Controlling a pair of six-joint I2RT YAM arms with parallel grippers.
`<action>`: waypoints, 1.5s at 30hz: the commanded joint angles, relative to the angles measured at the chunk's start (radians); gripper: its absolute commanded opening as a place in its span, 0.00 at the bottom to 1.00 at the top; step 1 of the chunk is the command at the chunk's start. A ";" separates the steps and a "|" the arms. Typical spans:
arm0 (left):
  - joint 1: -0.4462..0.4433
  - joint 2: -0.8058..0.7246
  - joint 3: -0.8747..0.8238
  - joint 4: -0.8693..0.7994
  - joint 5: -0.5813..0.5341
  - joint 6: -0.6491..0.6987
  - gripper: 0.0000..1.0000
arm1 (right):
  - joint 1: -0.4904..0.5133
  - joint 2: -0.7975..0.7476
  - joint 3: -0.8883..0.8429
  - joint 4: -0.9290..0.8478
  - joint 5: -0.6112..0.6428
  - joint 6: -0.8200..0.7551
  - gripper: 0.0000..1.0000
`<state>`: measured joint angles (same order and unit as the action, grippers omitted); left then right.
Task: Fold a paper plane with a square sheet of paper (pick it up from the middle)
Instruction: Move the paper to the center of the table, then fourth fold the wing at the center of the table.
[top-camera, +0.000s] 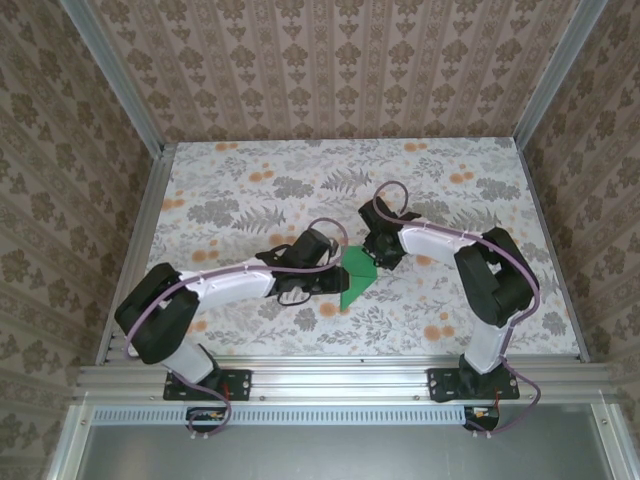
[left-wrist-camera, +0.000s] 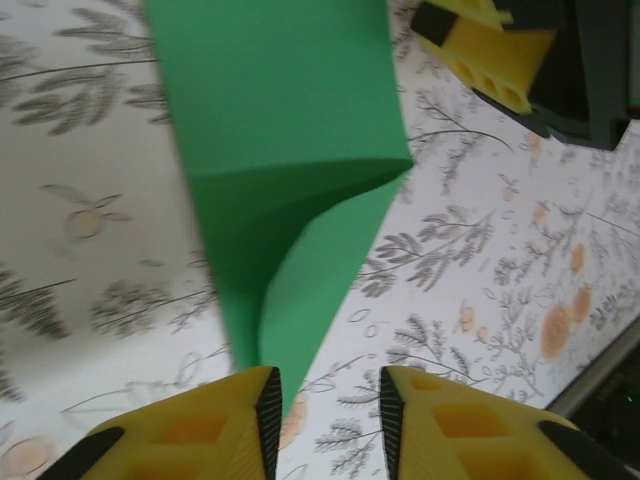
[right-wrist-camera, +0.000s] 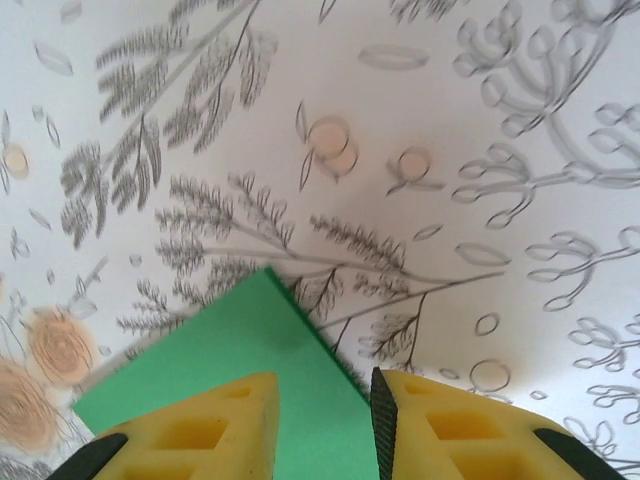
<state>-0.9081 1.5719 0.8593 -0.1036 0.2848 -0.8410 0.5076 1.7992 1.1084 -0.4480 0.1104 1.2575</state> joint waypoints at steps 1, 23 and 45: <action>-0.010 0.034 0.038 0.031 0.054 -0.010 0.27 | -0.011 -0.039 -0.015 0.025 0.055 0.054 0.33; -0.038 0.149 0.010 0.000 0.117 -0.072 0.02 | -0.002 -0.349 -0.397 0.342 -0.508 -0.440 0.08; -0.009 0.208 -0.022 -0.100 0.077 -0.136 0.00 | 0.095 -0.083 -0.461 0.515 -0.506 -0.380 0.00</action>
<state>-0.9268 1.7401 0.8722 -0.1482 0.3901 -0.9516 0.6083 1.6661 0.6945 0.0631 -0.3981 0.8707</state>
